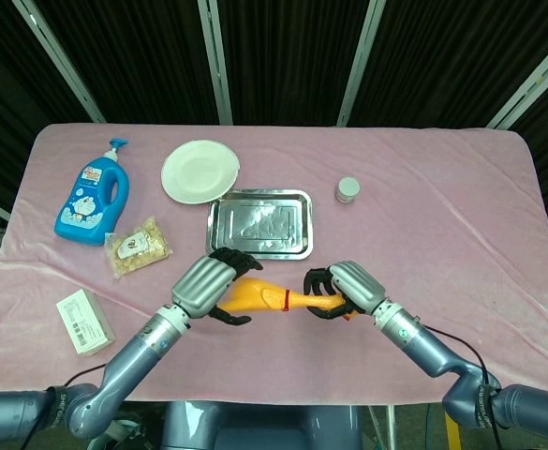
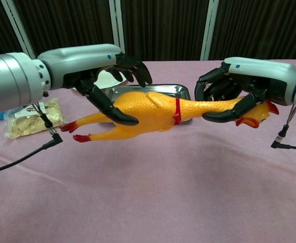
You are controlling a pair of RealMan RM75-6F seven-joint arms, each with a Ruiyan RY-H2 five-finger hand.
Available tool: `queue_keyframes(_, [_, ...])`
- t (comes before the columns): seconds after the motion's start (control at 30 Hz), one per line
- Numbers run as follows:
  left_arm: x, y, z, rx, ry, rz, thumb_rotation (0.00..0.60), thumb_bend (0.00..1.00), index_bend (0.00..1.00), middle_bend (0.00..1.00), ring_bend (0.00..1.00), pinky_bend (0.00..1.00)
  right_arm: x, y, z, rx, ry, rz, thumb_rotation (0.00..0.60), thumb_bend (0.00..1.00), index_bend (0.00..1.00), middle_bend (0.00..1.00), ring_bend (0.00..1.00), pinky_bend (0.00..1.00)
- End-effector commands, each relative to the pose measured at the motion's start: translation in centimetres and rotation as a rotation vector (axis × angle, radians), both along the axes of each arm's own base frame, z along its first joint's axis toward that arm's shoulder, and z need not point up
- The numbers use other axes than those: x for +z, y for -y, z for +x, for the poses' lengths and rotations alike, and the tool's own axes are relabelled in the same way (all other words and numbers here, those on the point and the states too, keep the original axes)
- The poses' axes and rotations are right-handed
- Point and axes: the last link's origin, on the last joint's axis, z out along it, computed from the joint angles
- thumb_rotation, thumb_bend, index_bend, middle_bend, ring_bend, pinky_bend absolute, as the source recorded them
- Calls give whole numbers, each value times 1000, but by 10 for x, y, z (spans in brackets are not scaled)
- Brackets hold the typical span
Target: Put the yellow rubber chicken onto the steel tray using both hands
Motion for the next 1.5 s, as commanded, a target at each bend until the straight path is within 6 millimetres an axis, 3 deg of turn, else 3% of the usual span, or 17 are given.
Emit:
queue_keyframes(0.03, [-8, -3, 9, -1, -9, 5, 600, 114, 236, 225, 159, 167, 1, 0, 4, 8, 3, -4, 600, 520, 1000, 756, 769, 912])
queue_keyframes(0.33, [-19, -4, 18, 7, -25, 12, 600, 195, 280, 273, 201, 184, 7, 1, 8, -2, 21, -9, 600, 520, 1000, 756, 769, 912])
queue_keyframes(0.63, [-19, -3, 22, 2, -10, 61, 600, 537, 611, 660, 561, 529, 8, 8, 8, -31, 24, -6, 600, 520, 1000, 756, 769, 912])
queue_keyframes(0.8, [-22, -5, 23, 4, 7, 76, 600, 637, 758, 820, 701, 608, 6, 9, 8, -39, 18, 3, 600, 519, 1000, 756, 769, 912])
queue_keyframes(0.87, [-23, -6, 24, 4, 19, 86, 600, 639, 769, 834, 715, 618, 6, 10, 7, -42, 16, 4, 600, 520, 1000, 756, 769, 912])
queue_keyframes(0.93, [-24, -7, 24, 0, 15, 92, 600, 553, 690, 770, 671, 610, 5, 11, 6, -47, 14, 4, 600, 520, 1000, 756, 769, 912])
queue_keyframes(1.0, [-24, -7, 22, -7, -5, 92, 600, 317, 489, 601, 545, 561, 5, 12, 5, -52, 12, 1, 600, 520, 1000, 757, 769, 912])
queue_keyframes(1.07, [-24, -6, 20, -5, -11, 86, 600, 166, 309, 446, 423, 498, 6, 13, 4, -60, 12, -1, 600, 519, 1000, 757, 769, 912])
queue_keyframes(1.17, [-21, -6, 17, 2, -13, 86, 600, 94, 145, 306, 307, 439, 6, 15, 2, -65, 8, -6, 600, 520, 1000, 757, 769, 912])
queue_keyframes(1.33, [-15, -8, 15, 8, -12, 97, 600, 76, 100, 261, 277, 423, 7, 18, 0, -72, 0, -13, 600, 520, 1000, 757, 769, 912])
queue_keyframes(1.5, [-13, -8, 14, 2, -20, 102, 600, 76, 129, 263, 276, 422, 8, 20, -3, -83, 1, -17, 600, 520, 1000, 756, 769, 912])
